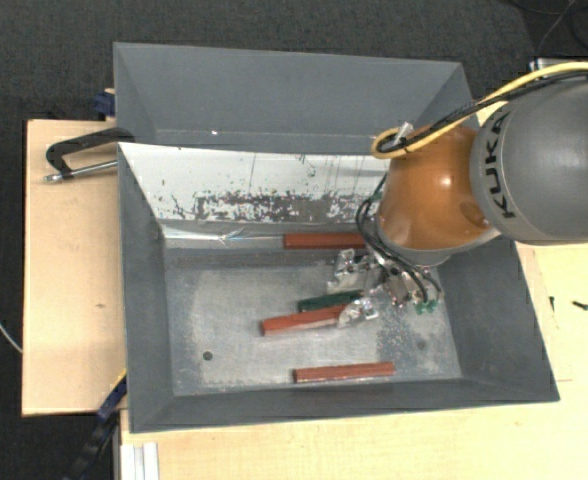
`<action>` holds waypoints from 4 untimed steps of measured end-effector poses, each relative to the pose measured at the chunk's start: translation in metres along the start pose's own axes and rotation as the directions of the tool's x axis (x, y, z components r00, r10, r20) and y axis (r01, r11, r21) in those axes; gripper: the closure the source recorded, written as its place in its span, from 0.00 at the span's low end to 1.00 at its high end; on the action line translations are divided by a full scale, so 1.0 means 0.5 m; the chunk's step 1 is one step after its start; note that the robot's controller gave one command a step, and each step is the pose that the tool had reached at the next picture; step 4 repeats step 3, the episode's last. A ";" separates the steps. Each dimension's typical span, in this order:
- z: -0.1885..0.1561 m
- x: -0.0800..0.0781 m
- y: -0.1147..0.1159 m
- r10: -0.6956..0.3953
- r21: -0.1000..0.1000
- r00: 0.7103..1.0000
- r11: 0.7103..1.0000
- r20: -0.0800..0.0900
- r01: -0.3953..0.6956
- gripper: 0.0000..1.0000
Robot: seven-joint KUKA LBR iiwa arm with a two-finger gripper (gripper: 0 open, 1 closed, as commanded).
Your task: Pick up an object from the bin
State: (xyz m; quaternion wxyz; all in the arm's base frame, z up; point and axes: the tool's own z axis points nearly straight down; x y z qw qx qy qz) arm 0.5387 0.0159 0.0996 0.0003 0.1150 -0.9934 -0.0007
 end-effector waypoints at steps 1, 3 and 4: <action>-0.022 0.006 0.000 -0.029 0.001 1.000 1.000 0.000 0.029 1.00; -0.310 0.093 -0.005 -0.114 0.002 0.993 0.993 0.005 0.114 1.00; -0.310 0.093 -0.005 -0.114 0.002 0.993 0.993 0.005 0.114 1.00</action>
Offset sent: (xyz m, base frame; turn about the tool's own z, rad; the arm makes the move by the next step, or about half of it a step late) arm -0.0090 -0.0327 0.0303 -0.3331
